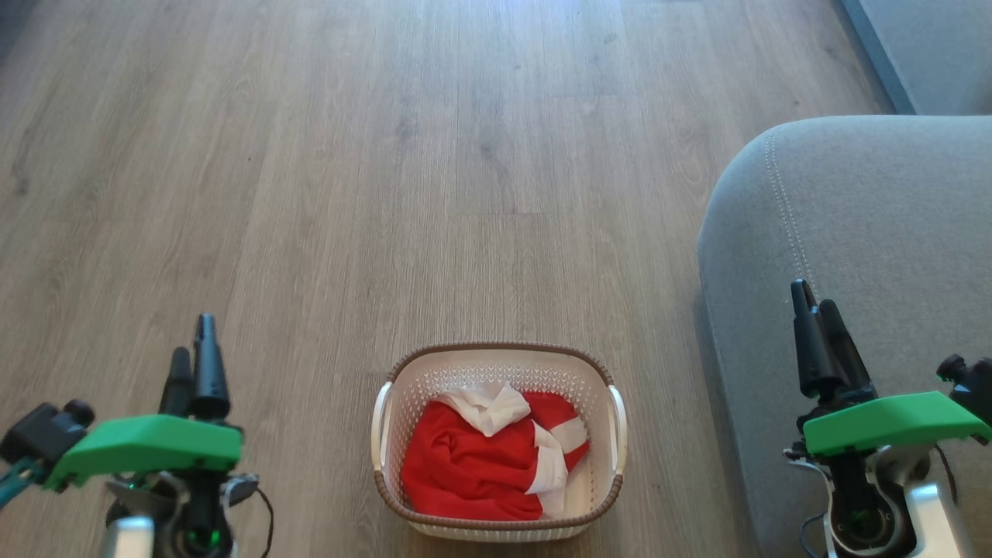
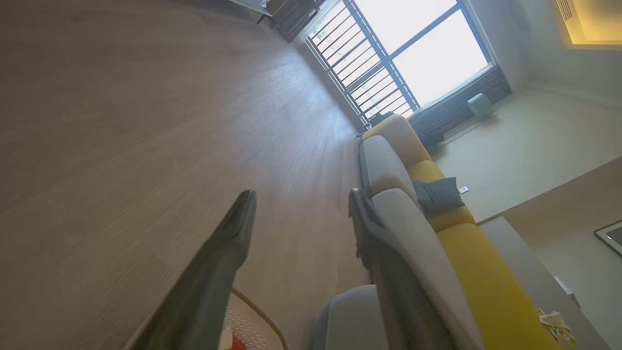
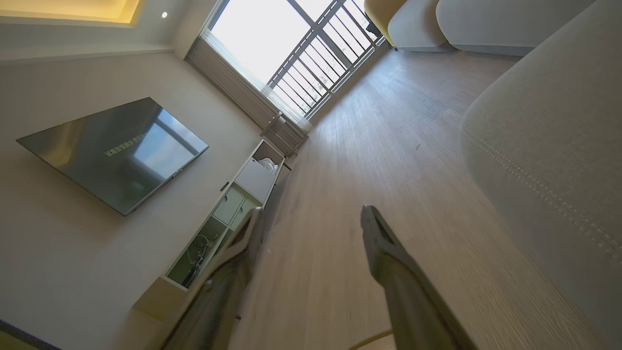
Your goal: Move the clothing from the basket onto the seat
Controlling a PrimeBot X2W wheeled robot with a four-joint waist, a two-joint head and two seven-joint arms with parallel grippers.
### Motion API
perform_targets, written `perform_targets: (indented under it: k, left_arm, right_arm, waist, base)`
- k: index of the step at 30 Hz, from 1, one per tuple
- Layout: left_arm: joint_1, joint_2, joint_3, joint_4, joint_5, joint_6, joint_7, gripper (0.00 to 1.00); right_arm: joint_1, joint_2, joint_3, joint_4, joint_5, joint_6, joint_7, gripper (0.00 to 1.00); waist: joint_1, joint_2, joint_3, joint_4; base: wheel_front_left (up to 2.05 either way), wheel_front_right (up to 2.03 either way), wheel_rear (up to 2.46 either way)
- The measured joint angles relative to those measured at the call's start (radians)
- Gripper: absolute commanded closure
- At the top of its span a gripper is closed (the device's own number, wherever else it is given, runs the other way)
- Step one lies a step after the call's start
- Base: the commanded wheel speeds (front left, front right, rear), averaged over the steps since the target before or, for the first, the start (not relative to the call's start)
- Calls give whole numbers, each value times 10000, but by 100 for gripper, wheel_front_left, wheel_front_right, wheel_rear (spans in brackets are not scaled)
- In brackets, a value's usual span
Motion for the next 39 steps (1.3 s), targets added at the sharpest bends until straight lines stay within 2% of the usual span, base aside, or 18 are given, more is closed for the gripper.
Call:
perform_targets:
  k: [4,8,12,16,20,23,25,28,39]
  left_arm:
    - [30,2,-518,-205,989,483,-92,0]
    - [35,52,-945,-192,1542,790,-192,0]
    - [56,401,-1829,-33,2203,957,-305,0]
    - [47,725,-2558,86,2890,1881,-443,0]
    - [24,1083,-3407,403,3423,2497,-548,0]
    - [13,1120,-3804,577,3302,2443,-610,0]
    - [-35,1237,-4056,585,3469,2349,-660,0]
    - [-151,1358,-4286,635,3866,2431,-769,0]
    - [-451,1620,-4918,-207,5294,3971,-1135,0]
  right_arm:
    - [-3,0,94,-186,-589,0,-100,0]
    - [-7,-4,222,-318,-1051,0,-215,0]
    - [-15,-4,472,-355,-1829,2,-318,0]
    - [-20,-10,665,-336,-2495,2,-428,0]
    - [-20,-75,961,-111,-3118,2,-523,0]
    - [-20,-81,1118,-8,-3457,4,-617,0]
    - [-20,-117,1302,136,-3753,4,-696,0]
    - [-20,-121,1375,351,-4165,4,-767,0]
    - [-160,-111,1616,127,-5835,6,-1101,0]
  waist:
    - [0,0,-33,29]
    - [0,0,-56,42]
    - [0,0,-93,57]
    - [0,0,-129,73]
    - [0,0,-174,81]
    - [0,0,-204,76]
    - [0,0,-217,75]
    - [0,0,-233,63]
    - [0,0,-240,3]
  base:
    - [0,0,0]
    - [0,0,0]
    - [0,0,0]
    - [0,0,0]
    - [0,0,0]
    - [0,0,0]
    - [0,0,0]
    - [0,0,0]
    - [0,0,0]
